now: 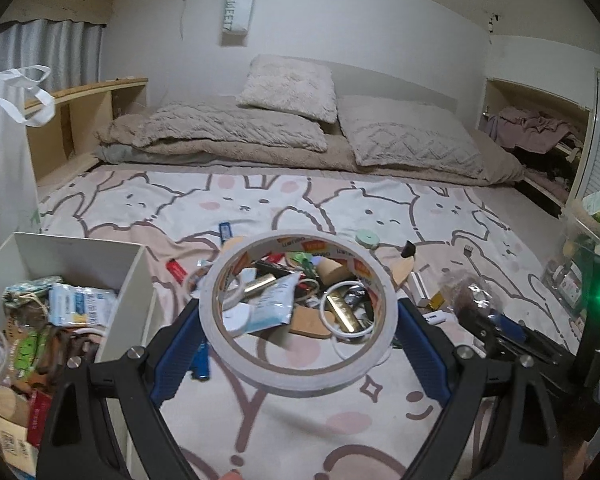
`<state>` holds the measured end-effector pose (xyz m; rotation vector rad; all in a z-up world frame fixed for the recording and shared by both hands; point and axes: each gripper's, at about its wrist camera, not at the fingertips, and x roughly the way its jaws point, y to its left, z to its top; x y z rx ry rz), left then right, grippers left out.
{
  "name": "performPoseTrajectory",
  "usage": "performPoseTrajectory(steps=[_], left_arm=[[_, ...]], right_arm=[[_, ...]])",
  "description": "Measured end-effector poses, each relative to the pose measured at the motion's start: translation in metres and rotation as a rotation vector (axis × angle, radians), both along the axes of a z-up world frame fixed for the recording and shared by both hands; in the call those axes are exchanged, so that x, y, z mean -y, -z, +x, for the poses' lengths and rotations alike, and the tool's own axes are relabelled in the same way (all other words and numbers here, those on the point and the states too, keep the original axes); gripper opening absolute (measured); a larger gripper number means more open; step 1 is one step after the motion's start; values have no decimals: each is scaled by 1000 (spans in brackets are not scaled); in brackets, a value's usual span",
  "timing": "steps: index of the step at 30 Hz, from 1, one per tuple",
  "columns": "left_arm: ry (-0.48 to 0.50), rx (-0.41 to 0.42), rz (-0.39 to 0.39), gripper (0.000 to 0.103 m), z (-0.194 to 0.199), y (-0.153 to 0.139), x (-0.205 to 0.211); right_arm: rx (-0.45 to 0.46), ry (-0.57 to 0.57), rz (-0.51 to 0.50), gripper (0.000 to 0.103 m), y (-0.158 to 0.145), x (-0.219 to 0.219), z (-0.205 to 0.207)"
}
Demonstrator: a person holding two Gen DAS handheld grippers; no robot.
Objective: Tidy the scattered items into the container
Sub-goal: 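Carry the white tape roll with the left tool into the white box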
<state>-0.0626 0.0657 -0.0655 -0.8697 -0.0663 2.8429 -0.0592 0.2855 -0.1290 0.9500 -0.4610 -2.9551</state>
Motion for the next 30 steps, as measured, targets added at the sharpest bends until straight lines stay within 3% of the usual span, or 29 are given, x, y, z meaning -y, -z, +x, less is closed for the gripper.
performPoseTrajectory(steps=[19, 30], left_arm=[[-24, -48, 9, 93, 47, -27, 51], [-81, -49, 26, 93, 60, -39, 88]], right_arm=[[-38, 12, 34, 48, -21, 24, 67], [-79, 2, 45, 48, -50, 35, 85]])
